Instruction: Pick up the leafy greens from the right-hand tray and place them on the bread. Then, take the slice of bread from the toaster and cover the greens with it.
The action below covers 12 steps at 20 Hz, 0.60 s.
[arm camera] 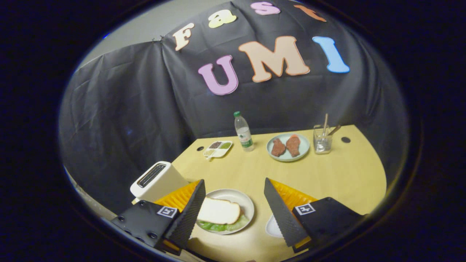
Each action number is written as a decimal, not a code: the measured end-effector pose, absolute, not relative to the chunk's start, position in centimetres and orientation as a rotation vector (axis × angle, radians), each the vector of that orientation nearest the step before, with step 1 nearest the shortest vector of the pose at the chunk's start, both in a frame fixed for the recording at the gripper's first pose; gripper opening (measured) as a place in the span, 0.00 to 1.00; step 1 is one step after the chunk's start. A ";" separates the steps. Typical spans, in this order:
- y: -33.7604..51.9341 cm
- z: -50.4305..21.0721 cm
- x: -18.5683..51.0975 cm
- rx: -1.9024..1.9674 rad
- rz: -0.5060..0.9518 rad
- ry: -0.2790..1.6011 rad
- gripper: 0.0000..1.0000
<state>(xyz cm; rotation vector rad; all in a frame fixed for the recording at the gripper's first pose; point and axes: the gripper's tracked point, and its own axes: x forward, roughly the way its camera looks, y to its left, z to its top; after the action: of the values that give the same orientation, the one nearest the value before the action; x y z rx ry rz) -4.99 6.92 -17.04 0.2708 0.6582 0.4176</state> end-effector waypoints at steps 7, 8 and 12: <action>2.0 -9.7 -2.8 0.141 0.251 0.382 1.00; 1.3 -9.1 -2.7 0.114 0.222 0.352 1.00; 0.6 -6.8 -2.7 0.073 0.172 0.265 1.00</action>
<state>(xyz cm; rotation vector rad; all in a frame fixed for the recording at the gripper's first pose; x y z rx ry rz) -2.67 0.59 -6.80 0.0732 0.2647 0.1716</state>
